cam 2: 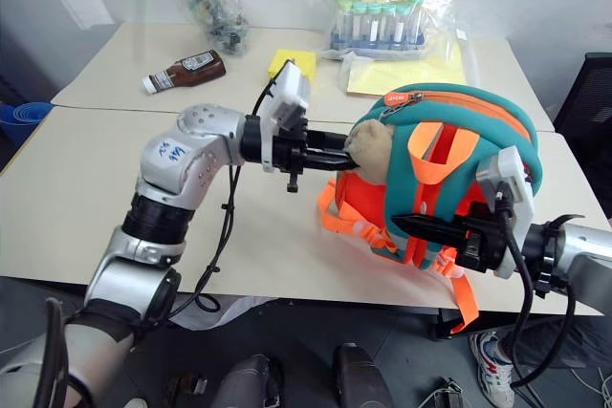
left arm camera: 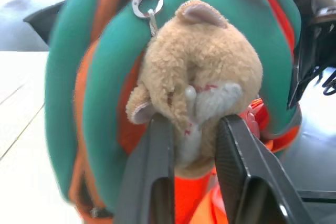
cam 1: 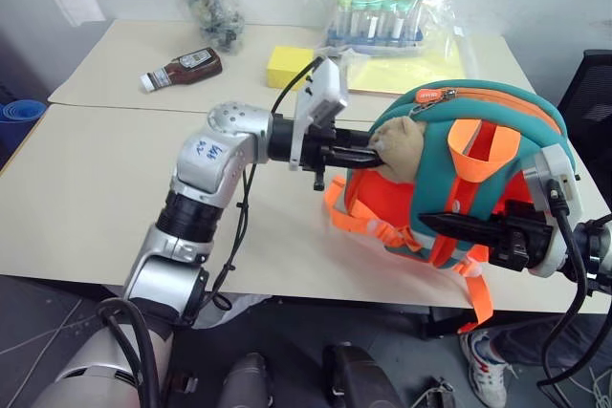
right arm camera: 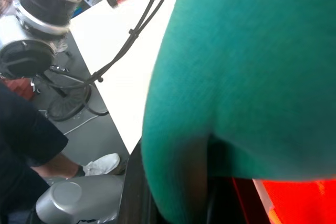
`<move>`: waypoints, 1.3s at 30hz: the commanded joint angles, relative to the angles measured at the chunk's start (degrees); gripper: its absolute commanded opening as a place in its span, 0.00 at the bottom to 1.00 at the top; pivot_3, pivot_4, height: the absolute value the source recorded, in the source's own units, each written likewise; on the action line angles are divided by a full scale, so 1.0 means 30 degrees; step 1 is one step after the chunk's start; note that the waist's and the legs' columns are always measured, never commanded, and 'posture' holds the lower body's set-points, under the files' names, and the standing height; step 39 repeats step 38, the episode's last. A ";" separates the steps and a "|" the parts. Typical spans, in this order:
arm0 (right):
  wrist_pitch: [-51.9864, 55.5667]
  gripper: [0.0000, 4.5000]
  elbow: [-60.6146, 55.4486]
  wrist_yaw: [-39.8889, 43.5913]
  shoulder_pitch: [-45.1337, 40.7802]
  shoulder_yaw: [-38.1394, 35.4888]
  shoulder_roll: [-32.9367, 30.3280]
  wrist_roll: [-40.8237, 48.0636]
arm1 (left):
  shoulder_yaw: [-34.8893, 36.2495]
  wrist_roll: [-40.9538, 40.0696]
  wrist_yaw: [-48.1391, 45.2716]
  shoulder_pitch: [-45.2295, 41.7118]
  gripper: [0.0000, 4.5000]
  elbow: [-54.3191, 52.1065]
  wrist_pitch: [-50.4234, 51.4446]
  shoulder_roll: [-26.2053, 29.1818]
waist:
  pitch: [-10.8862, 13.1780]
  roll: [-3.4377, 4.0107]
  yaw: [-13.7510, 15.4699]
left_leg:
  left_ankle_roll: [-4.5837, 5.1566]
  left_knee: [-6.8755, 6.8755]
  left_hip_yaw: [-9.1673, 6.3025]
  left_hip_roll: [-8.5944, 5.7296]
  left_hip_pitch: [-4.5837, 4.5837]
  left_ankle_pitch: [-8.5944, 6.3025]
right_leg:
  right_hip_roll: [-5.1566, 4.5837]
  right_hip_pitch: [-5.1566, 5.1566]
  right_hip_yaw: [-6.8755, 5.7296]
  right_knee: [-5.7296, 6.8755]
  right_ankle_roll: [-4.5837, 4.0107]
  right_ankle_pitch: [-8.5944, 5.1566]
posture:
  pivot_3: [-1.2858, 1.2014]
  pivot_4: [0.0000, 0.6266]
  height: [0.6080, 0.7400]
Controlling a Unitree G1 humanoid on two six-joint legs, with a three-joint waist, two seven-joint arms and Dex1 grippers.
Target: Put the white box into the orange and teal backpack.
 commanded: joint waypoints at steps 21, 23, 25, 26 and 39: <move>-0.0633 0.00 0.0727 0.0065 -0.0296 -0.0780 0.0153 -0.0393 | -0.2721 0.8034 0.0617 0.2034 0.12 0.7514 -1.5613 -0.0626 | -0.0003 -0.0004 0.0099 | 0.0121 0.0050 -0.0015 -0.0013 -0.0071 -0.0059 | -0.0040 -0.0020 -0.0010 -0.0026 0.0006 0.0015 | 0.52 0.24 1.00; -0.0793 0.14 0.0785 0.0385 0.0098 -0.1017 -0.0166 -0.1425 | -0.1962 0.7111 -0.0335 0.1959 0.27 0.7491 -1.4204 -0.0099 | -0.0004 -0.0004 0.0088 | 0.0124 0.0047 -0.0015 -0.0014 -0.0064 -0.0060 | -0.0036 -0.0010 -0.0011 -0.0026 0.0008 0.0015 | 0.52 0.24 1.00; -0.0642 0.28 0.1102 0.0952 0.0610 -0.1567 -0.0709 -0.2136 | -0.0986 0.5805 -0.1587 0.1748 0.40 0.7298 -1.2091 0.0454 | -0.0004 -0.0002 0.0017 | 0.0123 0.0039 -0.0014 -0.0009 -0.0068 -0.0060 | -0.0027 -0.0016 -0.0018 -0.0029 0.0008 0.0015 | 0.52 0.24 1.00; -0.0547 0.35 0.1300 0.1661 0.1068 -0.2258 -0.1088 -0.2501 | -0.0264 0.4755 -0.2374 0.1527 0.48 0.7032 -1.0357 0.0808 | -0.0004 0.0000 0.0005 | 0.0120 0.0033 -0.0007 -0.0006 -0.0068 -0.0059 | -0.0025 -0.0024 -0.0014 -0.0028 0.0007 0.0014 | 0.52 0.24 1.00; -0.1783 0.99 1.1431 1.3692 0.6632 -1.2860 -0.5240 -0.9855 | 0.3983 0.0803 -0.6994 -0.2156 1.00 0.8991 -0.2431 0.6849 | -0.0010 -0.0017 -0.0019 | 0.0163 -0.0013 0.0022 0.0003 0.0204 -0.0145 | 0.0110 0.0236 -0.0045 -0.0142 0.0014 -0.0010 | 0.52 0.24 1.00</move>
